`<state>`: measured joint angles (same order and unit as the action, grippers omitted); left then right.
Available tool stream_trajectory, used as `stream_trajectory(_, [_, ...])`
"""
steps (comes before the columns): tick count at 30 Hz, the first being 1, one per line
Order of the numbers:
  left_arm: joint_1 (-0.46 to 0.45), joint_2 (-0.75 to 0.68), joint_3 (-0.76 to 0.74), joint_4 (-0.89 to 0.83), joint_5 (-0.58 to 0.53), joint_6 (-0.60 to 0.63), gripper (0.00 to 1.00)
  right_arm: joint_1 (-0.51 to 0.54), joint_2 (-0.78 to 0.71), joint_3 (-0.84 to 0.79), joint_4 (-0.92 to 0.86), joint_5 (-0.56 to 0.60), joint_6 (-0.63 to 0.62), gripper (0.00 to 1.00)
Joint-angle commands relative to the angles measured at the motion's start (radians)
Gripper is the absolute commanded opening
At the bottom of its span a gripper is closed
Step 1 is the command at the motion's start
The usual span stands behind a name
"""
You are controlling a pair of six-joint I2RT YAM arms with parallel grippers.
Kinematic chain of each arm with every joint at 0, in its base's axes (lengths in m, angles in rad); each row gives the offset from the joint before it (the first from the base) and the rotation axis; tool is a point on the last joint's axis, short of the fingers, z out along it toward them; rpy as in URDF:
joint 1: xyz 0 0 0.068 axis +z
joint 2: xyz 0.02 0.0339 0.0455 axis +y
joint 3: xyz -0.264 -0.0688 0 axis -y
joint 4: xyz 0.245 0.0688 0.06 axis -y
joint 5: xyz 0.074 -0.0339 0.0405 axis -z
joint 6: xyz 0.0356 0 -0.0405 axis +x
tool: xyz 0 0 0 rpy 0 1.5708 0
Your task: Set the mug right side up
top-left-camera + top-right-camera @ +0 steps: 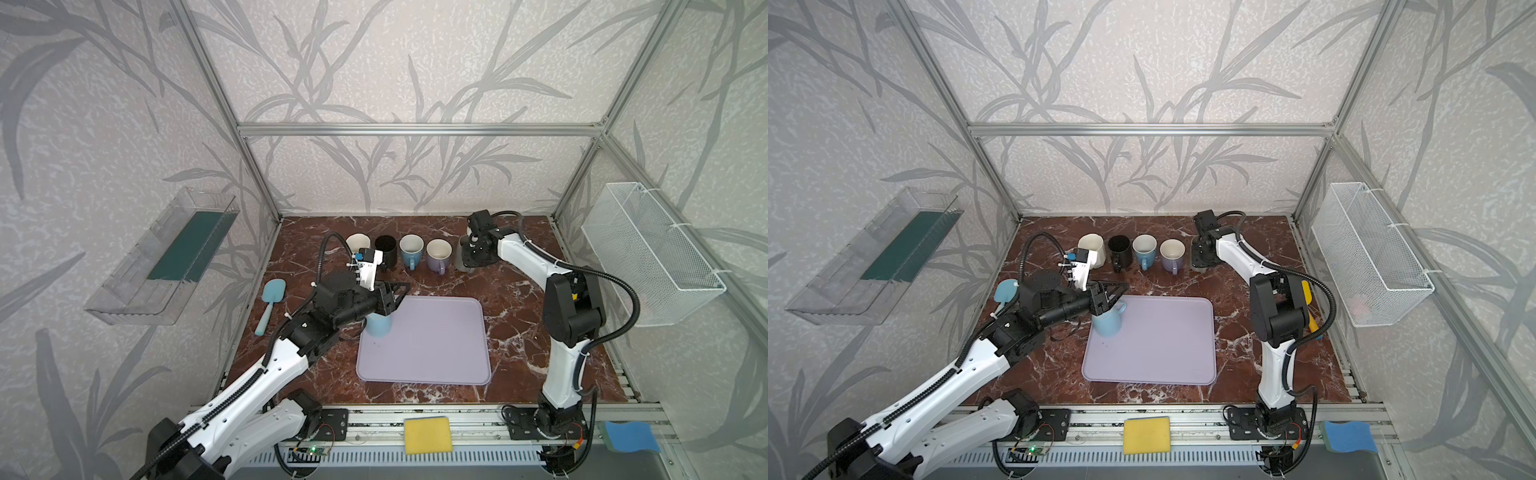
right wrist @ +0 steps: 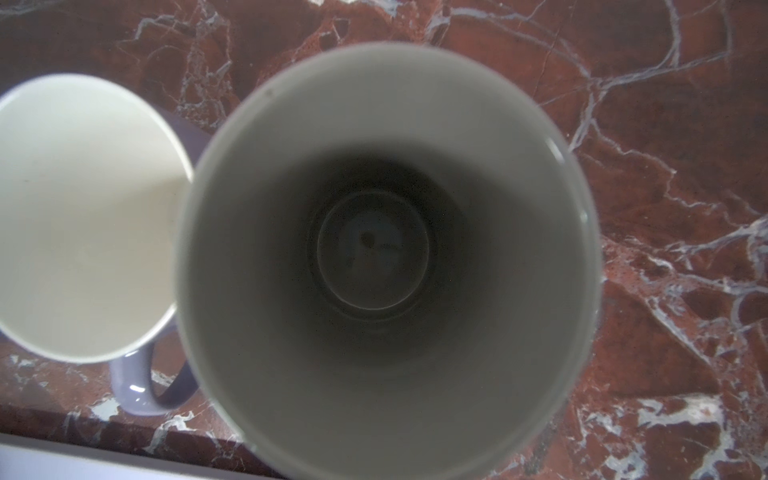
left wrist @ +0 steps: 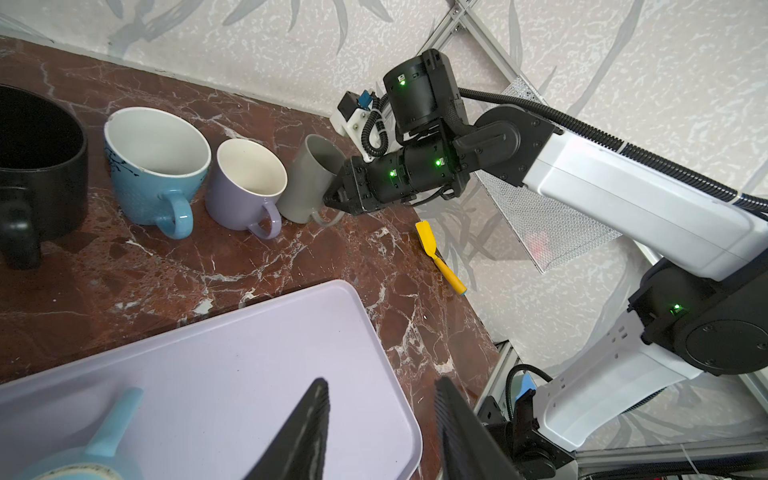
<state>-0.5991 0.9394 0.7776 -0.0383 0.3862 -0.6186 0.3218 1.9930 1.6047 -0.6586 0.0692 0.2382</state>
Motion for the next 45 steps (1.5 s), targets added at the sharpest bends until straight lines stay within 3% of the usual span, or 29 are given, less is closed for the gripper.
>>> stream_trajectory(1, [0.006,-0.005,0.042,-0.015,-0.004,0.025,0.45,0.009,0.001,0.044,0.013,0.019,-0.005,0.0])
stream_trajectory(4, [0.006,-0.005,0.049,-0.028,-0.009,0.03,0.45,0.013,0.001,0.044,0.014,0.017,-0.003,0.0])
stream_trajectory(15, [0.007,0.004,0.063,-0.078,-0.036,0.047,0.46,0.014,-0.011,0.038,0.011,0.014,-0.003,0.23])
stream_trajectory(29, [0.005,0.018,0.102,-0.185,-0.076,0.091,0.45,0.014,-0.071,-0.007,0.017,0.006,0.001,0.42])
stream_trajectory(37, [0.004,0.074,0.2,-0.375,-0.165,0.174,0.46,0.014,-0.186,-0.101,0.03,0.028,-0.004,0.45])
stream_trajectory(45, [0.003,0.23,0.338,-0.574,-0.268,0.265,0.46,0.016,-0.378,-0.265,0.081,-0.003,-0.003,0.45])
